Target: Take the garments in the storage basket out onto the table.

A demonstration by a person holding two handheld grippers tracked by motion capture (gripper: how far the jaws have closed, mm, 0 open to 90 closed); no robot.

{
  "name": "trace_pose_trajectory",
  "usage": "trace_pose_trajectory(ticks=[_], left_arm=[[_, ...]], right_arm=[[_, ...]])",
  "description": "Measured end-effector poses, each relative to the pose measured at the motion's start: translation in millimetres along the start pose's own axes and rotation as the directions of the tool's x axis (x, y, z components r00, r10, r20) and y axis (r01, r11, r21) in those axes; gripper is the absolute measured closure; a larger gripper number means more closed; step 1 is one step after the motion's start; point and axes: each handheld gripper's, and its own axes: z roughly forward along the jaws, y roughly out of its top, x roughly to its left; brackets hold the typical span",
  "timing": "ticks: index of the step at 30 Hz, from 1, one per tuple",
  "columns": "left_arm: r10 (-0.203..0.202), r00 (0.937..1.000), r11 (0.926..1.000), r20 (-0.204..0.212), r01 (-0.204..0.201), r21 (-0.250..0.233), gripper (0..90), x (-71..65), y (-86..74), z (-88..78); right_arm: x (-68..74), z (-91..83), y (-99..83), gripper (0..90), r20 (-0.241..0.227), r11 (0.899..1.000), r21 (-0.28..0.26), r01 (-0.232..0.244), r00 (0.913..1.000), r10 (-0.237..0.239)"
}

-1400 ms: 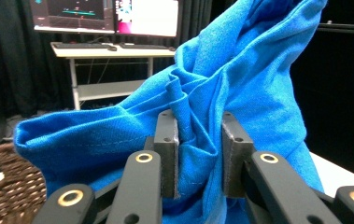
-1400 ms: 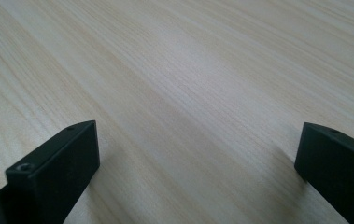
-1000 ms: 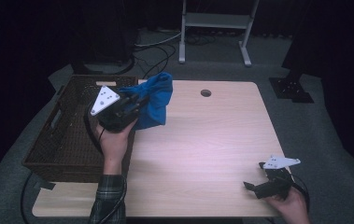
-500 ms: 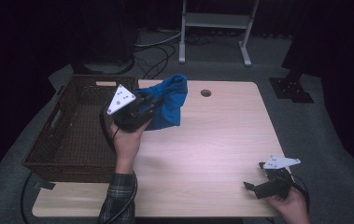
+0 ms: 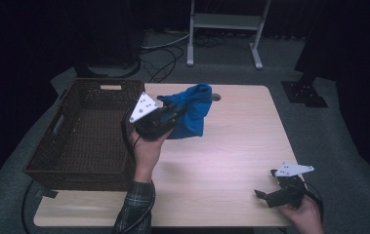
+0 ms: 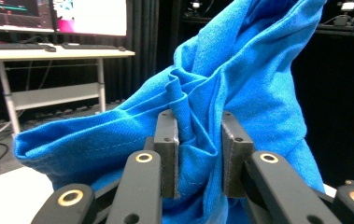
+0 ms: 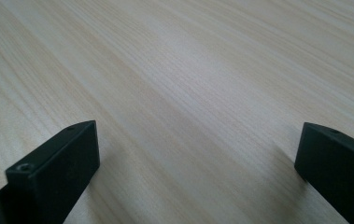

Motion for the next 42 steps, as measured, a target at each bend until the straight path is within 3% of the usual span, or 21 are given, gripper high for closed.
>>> trace_pose_trajectory(ticks=[17,30,42], left_arm=[[-0.008,0.9975,0.9997,0.07,0.006,0.023,72.8,-19.2,-26.4,30.9],[-0.03,0.9921,0.9961,0.122,0.019,0.086,72.8,-28.2,-56.9,53.9],[-0.053,0.9898,0.9913,0.132,0.036,0.127,72.8,-31.9,-79.8,68.4]], right_arm=[[-0.1,0.0,0.0,0.0,0.0,1.0,0.001,0.002,1.0,-0.002],[0.1,0.0,-0.1,0.0,-0.001,1.0,0.0,0.001,1.0,-0.001],[0.2,0.0,-0.1,0.0,-0.003,1.0,0.0,0.002,1.0,-0.002]])
